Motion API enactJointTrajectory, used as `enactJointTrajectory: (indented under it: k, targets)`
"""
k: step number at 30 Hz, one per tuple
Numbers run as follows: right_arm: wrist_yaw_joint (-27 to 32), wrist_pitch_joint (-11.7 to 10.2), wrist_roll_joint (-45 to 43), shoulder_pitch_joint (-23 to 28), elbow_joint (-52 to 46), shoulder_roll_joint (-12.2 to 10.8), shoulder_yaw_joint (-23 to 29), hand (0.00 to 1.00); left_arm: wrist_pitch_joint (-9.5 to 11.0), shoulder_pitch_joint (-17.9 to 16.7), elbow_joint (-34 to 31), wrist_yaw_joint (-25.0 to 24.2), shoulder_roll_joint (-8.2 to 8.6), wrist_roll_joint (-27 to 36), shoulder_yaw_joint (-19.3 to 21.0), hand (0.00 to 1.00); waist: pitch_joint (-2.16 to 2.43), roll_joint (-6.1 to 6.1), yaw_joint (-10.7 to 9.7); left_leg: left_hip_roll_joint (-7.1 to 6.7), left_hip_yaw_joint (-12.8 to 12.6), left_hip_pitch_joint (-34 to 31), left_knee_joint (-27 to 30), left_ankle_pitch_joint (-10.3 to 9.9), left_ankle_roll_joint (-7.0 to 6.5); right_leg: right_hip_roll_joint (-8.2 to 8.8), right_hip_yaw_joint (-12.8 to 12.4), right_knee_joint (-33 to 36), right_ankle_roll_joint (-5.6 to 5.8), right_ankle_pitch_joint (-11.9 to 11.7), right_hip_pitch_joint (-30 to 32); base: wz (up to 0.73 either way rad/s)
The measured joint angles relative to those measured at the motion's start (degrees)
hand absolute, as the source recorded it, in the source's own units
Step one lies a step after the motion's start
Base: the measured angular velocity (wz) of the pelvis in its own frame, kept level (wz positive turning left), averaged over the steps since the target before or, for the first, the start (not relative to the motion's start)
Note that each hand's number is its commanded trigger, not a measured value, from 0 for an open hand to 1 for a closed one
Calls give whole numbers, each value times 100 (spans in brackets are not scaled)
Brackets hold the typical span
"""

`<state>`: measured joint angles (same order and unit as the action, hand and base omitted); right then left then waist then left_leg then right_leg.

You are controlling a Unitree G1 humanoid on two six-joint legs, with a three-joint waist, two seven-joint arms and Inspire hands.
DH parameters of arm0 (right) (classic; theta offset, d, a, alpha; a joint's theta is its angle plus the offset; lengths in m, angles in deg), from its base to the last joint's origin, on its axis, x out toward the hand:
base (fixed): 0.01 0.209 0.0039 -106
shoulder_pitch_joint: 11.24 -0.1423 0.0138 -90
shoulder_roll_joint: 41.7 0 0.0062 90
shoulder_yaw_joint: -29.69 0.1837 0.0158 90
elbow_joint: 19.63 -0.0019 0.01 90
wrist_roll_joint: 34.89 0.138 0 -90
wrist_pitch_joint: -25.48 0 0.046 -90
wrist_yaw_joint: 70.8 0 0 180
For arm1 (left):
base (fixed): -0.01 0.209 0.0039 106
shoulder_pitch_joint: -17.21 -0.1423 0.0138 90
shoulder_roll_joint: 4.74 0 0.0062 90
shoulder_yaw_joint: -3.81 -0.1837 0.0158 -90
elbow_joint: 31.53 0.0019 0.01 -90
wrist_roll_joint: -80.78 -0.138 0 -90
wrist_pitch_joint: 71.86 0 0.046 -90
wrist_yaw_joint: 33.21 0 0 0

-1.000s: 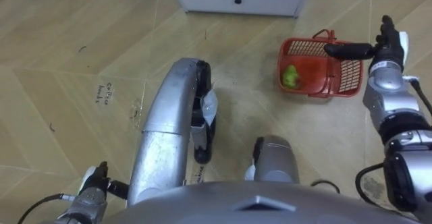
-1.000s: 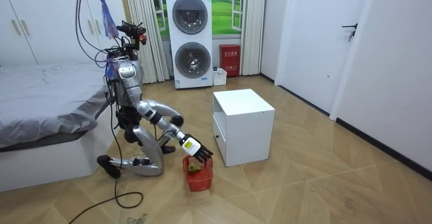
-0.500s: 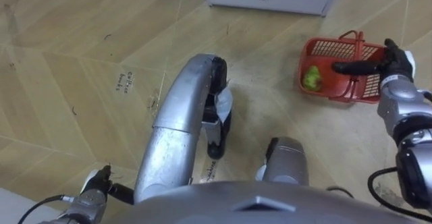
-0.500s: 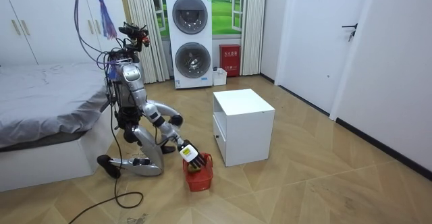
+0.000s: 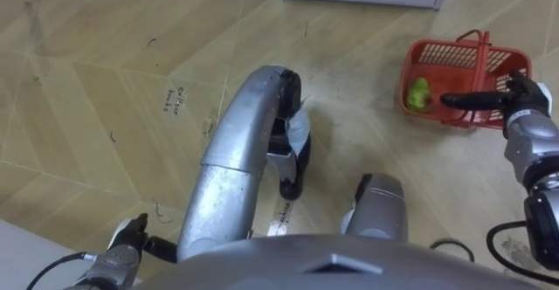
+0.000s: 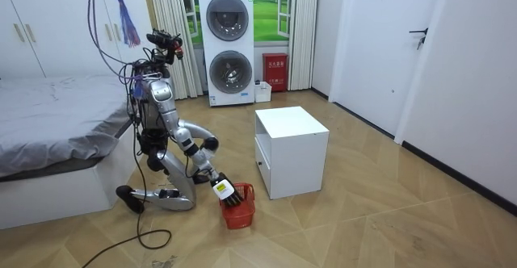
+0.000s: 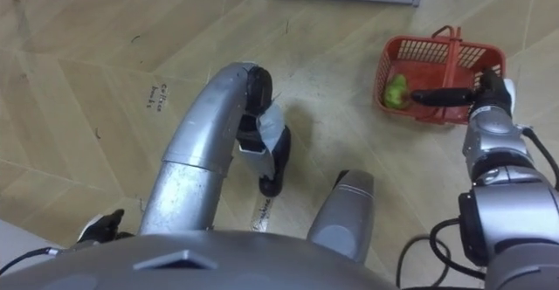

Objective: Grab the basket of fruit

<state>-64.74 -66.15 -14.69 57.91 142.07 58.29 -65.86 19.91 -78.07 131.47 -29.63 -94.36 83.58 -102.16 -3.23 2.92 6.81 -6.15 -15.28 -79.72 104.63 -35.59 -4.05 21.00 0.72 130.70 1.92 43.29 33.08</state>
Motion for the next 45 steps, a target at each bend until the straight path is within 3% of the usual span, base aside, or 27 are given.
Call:
enactJointTrajectory:
  k: [5, 6, 12, 15, 16, 26, 45]
  targets:
    - [-26, 0, -5, -2, -4, 3, 0, 0, -30, 0, -1, -57, 0, 4, 1, 0, -2, 5, 12, 17, 0, 4, 3, 5, 7, -9, -1, 12, 6, 3, 0, 0]
    - [-70, 0, -10, -2, -4, 8, -5, 0, -31, 0, -2, -77, 0, 4, 2, 0, 17, -28, 13, 20, -1, 4, 8, 5, 6, -10, 1, 13, 8, 4, -1, 0]
    - [-146, 0, -48, -2, -3, 11, -119, 0, -35, 0, 6, -197, 0, 156, 2, 0, 33, -54, 25, 24, -11, 17, 10, 14, -13, -1, 6, 23, 15, 8, -21, 0]
    - [-203, 0, -55, -2, -4, 37, -119, 69, -38, 0, 6, -206, 0, 172, 2, 0, 39, -65, 35, 34, -12, 29, 9, 18, -19, -3, 20, 24, 15, 8, -35, 0]
    - [-214, 0, -55, -2, -4, 48, -122, 100, -38, 0, 5, -212, 0, 174, 1, 0, 40, -67, 44, 37, -12, 37, 8, 18, -19, -5, 21, 23, 15, 8, -40, 0]
    - [-419, 1, -101, -48, 0, 109, -226, 100, -43, 1, 16, -376, -1, 177, -3, 0, 52, -95, 147, 74, -33, 42, -6, 18, -19, -2, 51, 16, 15, 8, -36, 0]
    - [-556, 46, -12, -50, 186, 103, -453, 100, -49, 5, 5, -431, 21, 327, -74, 0, 26, -87, 187, 65, -37, 48, -11, 28, -18, 9, 54, 22, 16, 8, -43, 0]
